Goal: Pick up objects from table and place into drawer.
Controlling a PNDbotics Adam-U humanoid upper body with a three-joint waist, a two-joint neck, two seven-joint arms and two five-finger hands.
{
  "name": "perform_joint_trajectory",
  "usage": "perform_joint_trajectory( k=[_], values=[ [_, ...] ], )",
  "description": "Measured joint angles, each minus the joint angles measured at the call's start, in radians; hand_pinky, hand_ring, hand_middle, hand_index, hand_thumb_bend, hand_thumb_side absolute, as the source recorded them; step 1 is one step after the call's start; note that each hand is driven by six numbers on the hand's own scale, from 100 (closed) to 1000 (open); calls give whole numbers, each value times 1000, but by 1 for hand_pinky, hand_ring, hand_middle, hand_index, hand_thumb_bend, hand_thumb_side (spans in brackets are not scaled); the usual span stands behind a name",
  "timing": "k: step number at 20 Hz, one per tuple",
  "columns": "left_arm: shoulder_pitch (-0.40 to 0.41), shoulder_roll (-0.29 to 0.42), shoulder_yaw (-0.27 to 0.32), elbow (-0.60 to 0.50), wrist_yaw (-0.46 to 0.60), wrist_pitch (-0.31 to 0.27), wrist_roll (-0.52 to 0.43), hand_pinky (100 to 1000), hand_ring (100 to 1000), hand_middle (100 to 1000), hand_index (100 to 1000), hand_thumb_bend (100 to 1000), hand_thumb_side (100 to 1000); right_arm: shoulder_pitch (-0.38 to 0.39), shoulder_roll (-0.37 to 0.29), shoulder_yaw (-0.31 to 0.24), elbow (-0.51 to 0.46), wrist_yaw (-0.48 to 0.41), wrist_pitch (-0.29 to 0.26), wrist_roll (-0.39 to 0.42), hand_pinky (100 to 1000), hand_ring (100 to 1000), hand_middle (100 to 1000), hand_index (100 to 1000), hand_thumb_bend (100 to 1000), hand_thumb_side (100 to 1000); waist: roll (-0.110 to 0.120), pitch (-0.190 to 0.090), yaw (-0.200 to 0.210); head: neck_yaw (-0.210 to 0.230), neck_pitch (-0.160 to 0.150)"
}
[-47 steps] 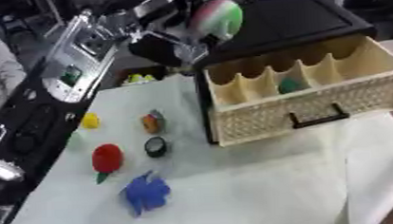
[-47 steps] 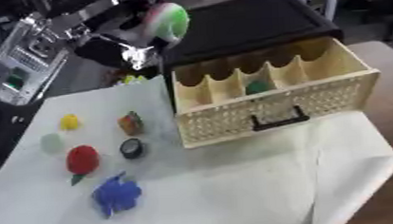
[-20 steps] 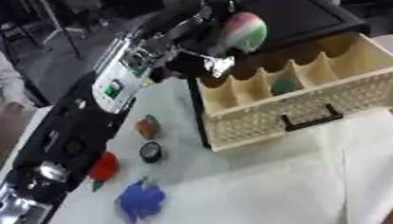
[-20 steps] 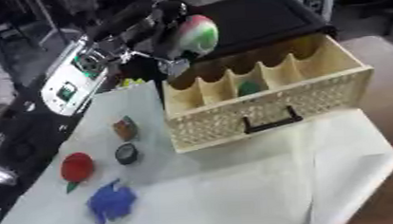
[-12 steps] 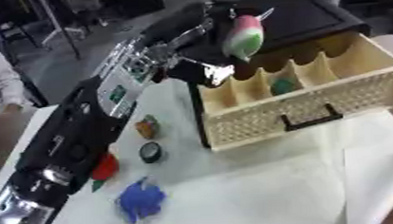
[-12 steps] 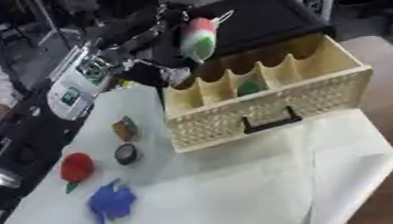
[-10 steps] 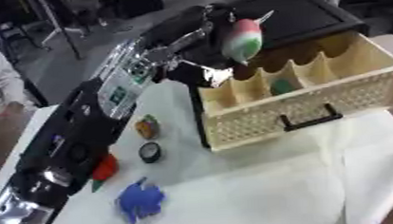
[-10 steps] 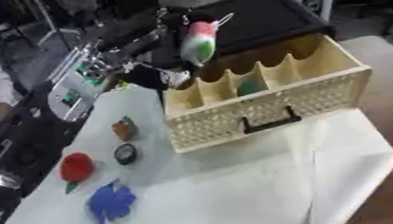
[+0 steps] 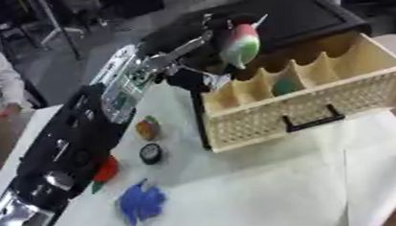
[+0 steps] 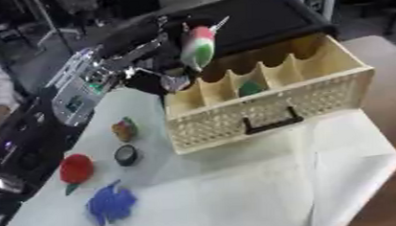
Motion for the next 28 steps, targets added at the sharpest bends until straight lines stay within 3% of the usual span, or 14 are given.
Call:
perform_joint_trajectory(
  k=[6,8,12,15,17,19,22,25,28],
  values=[
    [0,0,0,6,-14,19,-14,693,908,912,1000,100,835,0,0,0,0,0,1,-1,368,542,557,795,100,566,0,0,-2,0,0],
    [0,0,0,6,-9,20,-28,687,905,905,1000,100,876,0,0,0,0,0,2,-2,368,542,556,795,100,565,0,0,-1,0,0],
    [0,0,0,5,17,19,-52,672,896,890,995,100,871,1,0,0,0,0,5,-4,368,542,556,795,100,565,0,0,2,0,1],
    [0,0,0,-1,45,24,-62,656,887,876,931,100,872,1,0,-1,0,0,7,-6,368,542,556,795,100,564,0,0,4,0,2],
    [0,0,0,-7,64,30,-68,669,894,893,996,100,876,1,0,-1,0,0,9,-8,369,542,556,795,100,564,0,-1,5,0,2],
    [-1,0,0,-8,72,34,-78,679,899,905,1000,100,843,1,0,-1,0,0,9,-8,369,542,556,795,100,565,0,-1,5,0,3],
    [-1,1,0,-8,67,35,-88,680,901,910,1000,100,663,1,0,-1,0,0,9,-8,369,541,555,793,100,562,0,-1,5,0,5],
    [0,1,0,-5,64,28,-101,680,901,913,1000,100,620,1,0,-1,0,-1,10,-8,369,541,555,793,100,561,0,-1,5,-2,5],
    [0,1,1,3,78,20,-131,683,901,909,1000,100,965,1,0,-3,0,-1,11,-10,370,541,555,792,100,558,0,-1,5,-6,5]
  ],
)
